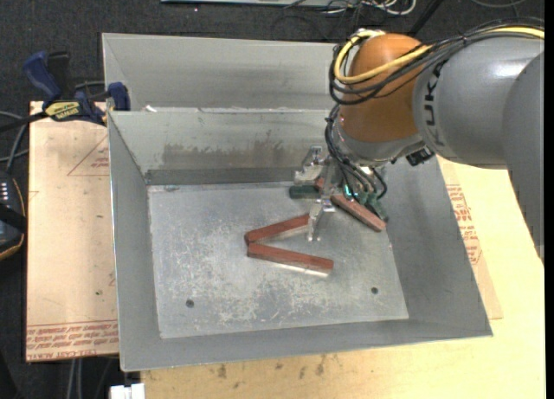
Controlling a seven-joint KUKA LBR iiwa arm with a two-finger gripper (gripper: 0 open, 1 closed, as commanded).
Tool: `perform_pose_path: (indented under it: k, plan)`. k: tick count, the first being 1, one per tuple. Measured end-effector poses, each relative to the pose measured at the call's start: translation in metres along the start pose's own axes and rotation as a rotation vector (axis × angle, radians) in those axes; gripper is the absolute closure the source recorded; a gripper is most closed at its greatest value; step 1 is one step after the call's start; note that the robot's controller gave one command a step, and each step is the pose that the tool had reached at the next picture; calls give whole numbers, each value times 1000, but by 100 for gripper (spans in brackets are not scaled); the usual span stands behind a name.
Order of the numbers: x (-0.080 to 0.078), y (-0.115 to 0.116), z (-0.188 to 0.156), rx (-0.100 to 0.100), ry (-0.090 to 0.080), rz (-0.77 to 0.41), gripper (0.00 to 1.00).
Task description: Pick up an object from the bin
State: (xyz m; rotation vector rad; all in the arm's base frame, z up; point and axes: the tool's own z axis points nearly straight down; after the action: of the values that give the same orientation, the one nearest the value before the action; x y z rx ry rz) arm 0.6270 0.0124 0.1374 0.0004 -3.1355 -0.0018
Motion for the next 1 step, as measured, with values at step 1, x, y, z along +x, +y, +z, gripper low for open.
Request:
perform_pose_path:
  k: [1]
  plan:
    - [-2,0,-5,0,-8,0,0]
